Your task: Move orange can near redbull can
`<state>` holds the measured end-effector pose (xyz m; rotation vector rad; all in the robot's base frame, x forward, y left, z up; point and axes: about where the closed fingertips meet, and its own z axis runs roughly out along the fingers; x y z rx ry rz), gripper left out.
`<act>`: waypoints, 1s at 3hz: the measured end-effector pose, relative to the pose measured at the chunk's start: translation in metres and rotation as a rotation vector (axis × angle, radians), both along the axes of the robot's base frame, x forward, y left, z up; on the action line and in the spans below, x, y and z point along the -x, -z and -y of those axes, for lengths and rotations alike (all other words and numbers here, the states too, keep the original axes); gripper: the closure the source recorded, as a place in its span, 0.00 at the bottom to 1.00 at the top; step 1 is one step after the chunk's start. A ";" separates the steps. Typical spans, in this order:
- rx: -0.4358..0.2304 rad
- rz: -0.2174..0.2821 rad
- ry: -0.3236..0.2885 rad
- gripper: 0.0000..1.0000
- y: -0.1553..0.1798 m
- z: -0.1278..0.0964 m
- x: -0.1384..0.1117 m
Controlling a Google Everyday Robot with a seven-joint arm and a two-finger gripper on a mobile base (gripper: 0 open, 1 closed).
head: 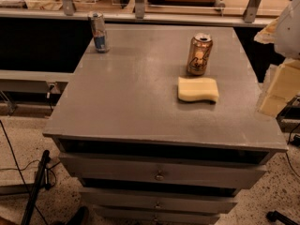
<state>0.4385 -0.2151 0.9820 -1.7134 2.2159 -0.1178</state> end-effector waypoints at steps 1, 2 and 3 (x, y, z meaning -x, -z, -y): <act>-0.001 0.001 0.001 0.00 0.000 0.000 0.000; -0.031 0.035 0.022 0.00 -0.006 0.005 -0.010; -0.104 0.080 0.035 0.00 -0.010 0.014 -0.049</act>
Offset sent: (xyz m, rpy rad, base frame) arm 0.0238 -0.0124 0.0078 0.0705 -0.0588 -0.0497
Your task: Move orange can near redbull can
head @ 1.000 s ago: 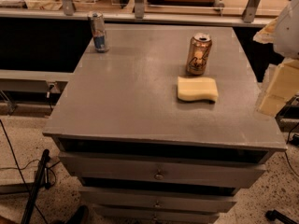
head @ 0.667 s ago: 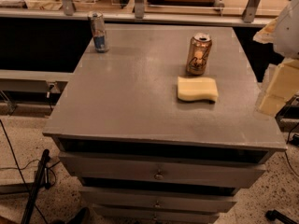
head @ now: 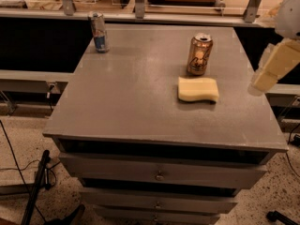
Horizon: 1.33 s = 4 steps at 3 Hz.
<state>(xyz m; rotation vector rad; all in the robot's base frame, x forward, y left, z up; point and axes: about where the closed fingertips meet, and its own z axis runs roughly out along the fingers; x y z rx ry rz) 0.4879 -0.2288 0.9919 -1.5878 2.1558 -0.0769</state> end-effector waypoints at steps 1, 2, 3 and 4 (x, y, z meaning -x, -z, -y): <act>-0.125 0.059 0.002 0.00 -0.001 0.005 -0.055; -0.262 0.108 -0.004 0.00 0.001 -0.001 -0.105; -0.374 0.126 0.002 0.00 0.012 -0.015 -0.142; -0.436 0.118 0.022 0.00 0.027 -0.026 -0.162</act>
Offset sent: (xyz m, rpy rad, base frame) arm 0.1704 0.0062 -0.0010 0.4491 -0.1772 0.0074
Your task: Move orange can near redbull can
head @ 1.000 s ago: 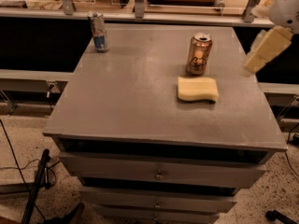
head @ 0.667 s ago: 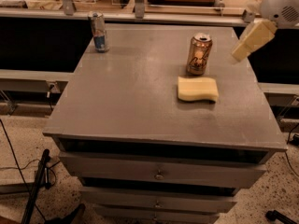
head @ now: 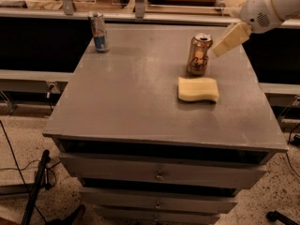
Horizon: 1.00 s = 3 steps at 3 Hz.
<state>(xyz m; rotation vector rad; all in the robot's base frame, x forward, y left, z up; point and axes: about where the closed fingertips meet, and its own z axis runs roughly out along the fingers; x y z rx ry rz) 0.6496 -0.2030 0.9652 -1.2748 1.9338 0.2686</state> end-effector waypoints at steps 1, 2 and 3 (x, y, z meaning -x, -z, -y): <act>-0.035 -0.021 0.030 0.00 0.016 -0.005 -0.013; -0.081 -0.037 0.051 0.00 0.030 -0.011 -0.027; -0.134 -0.059 0.061 0.19 0.043 -0.021 -0.038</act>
Offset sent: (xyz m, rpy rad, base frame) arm 0.0435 0.0142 -0.0439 0.1485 0.0520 -0.0862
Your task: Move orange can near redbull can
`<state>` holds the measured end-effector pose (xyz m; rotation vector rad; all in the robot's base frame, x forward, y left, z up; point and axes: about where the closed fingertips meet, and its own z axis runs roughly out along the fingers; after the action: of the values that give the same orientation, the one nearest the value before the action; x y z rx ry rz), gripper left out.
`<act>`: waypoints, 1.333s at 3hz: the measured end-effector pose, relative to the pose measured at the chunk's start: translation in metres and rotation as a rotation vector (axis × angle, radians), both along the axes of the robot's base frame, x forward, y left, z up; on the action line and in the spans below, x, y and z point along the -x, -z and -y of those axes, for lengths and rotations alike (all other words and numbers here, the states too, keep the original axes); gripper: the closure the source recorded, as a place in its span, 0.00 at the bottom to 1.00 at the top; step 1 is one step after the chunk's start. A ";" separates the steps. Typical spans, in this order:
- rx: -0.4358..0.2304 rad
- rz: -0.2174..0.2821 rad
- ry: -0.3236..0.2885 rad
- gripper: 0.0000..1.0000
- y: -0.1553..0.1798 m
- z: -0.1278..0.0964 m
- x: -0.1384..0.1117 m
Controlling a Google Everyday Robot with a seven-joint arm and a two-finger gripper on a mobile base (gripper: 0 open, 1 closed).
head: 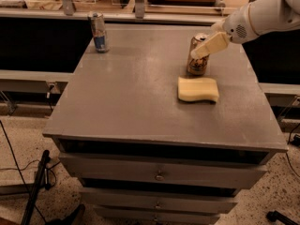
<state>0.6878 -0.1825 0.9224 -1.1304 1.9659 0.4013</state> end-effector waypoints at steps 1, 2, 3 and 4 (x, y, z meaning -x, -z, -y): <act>-0.009 -0.016 -0.015 0.43 0.007 -0.011 -0.004; -0.004 -0.038 -0.009 0.65 0.014 -0.011 -0.002; -0.005 -0.041 -0.013 0.88 0.016 -0.014 -0.002; -0.005 -0.041 -0.013 1.00 0.016 -0.014 -0.003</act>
Offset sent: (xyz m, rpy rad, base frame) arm -0.0045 0.0037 -0.0212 -0.0061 0.0633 -0.0120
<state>0.6903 -0.1686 0.9068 -1.1410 1.9928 0.4396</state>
